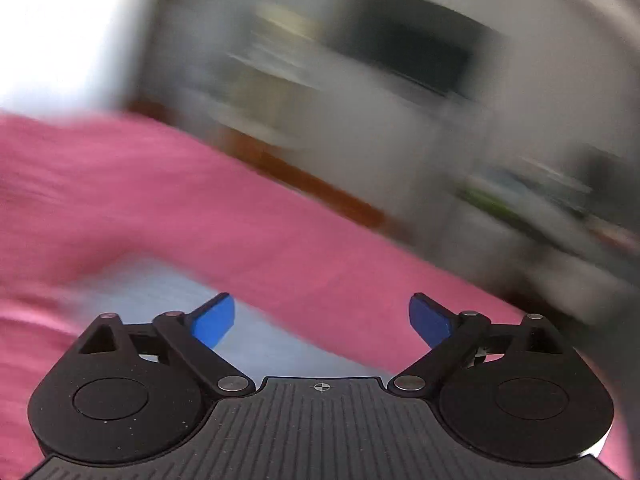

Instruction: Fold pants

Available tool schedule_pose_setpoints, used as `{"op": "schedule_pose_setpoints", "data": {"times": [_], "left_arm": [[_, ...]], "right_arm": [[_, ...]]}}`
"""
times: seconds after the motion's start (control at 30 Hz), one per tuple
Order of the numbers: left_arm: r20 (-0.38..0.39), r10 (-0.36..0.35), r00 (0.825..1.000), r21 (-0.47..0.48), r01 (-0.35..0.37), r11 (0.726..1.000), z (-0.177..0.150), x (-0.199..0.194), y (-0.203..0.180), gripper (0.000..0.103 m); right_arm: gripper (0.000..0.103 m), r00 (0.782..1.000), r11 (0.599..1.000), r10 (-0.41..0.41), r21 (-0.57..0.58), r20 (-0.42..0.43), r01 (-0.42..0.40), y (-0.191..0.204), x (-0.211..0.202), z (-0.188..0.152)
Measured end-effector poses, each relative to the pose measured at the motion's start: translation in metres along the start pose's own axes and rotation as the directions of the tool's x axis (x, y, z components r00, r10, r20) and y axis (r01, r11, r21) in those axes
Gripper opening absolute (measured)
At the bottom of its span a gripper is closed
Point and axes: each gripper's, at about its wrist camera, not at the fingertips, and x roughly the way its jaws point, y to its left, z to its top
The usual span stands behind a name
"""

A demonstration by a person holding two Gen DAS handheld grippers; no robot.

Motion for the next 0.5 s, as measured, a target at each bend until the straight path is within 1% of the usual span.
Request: {"op": "schedule_pose_setpoints", "data": {"times": [0.03,0.07,0.1,0.13,0.17,0.2,0.23,0.3,0.33,0.37,0.43,0.47,0.5], "left_arm": [[-0.101,-0.11,0.989,0.02,0.113,0.993,-0.008,0.022,-0.02,0.096],[-0.238,-0.199,0.951,0.034,0.213,0.977,-0.02,0.048,-0.041,0.088],[-0.333,-0.225,0.916,0.03,0.249,0.968,-0.031,0.069,-0.056,0.081],[-0.401,-0.235,0.885,0.027,0.268,0.963,-0.042,0.087,-0.068,0.072],[-0.45,-0.235,0.861,0.024,0.275,0.961,-0.053,0.104,-0.078,0.069],[-0.479,-0.214,0.851,0.023,0.256,0.967,-0.062,0.117,-0.083,0.067],[-0.493,-0.193,0.849,0.02,0.232,0.972,-0.069,0.127,-0.084,0.065],[-0.522,-0.231,0.821,-0.033,0.252,0.967,-0.077,0.144,-0.084,0.061],[-0.529,-0.25,0.811,-0.069,0.253,0.965,-0.079,0.152,-0.082,0.056],[-0.529,-0.272,0.804,-0.1,0.259,0.961,-0.08,0.159,-0.081,0.047],[-0.515,-0.29,0.806,-0.109,0.274,0.955,-0.083,0.162,-0.09,0.038],[-0.516,-0.281,0.809,-0.091,0.275,0.957,-0.084,0.169,-0.094,0.016],[-0.526,-0.256,0.811,-0.056,0.267,0.962,-0.084,0.174,-0.098,0.009]], "right_arm": [[0.081,1.0,1.0,0.0,-0.005,-0.001,0.0,0.001,0.0,0.0],[0.081,1.0,1.0,0.0,-0.008,-0.004,0.0,0.001,-0.001,-0.001],[0.081,1.0,1.0,0.002,-0.002,-0.006,-0.002,0.0,-0.003,-0.001],[0.081,1.0,1.0,0.004,0.009,-0.008,-0.004,-0.001,-0.006,-0.002],[0.081,1.0,1.0,0.007,0.021,-0.01,-0.006,-0.003,-0.007,-0.001],[0.081,1.0,0.999,0.013,0.031,-0.011,-0.013,-0.004,-0.009,-0.001],[0.081,1.0,0.999,0.019,0.036,-0.014,-0.018,-0.006,-0.009,0.001],[0.083,1.0,0.999,0.03,0.04,-0.009,-0.029,-0.009,-0.01,0.005],[0.083,0.999,0.999,0.036,0.04,-0.007,-0.036,-0.01,-0.01,0.007],[0.083,0.999,0.998,0.041,0.041,-0.004,-0.041,-0.011,-0.009,0.008],[0.083,0.998,0.998,0.056,0.032,-0.002,-0.056,-0.013,-0.007,0.01],[0.083,0.998,0.998,0.06,0.021,0.0,-0.06,-0.013,-0.007,0.01],[0.082,0.998,0.998,0.062,0.01,0.0,-0.062,-0.013,-0.006,0.01]]}}
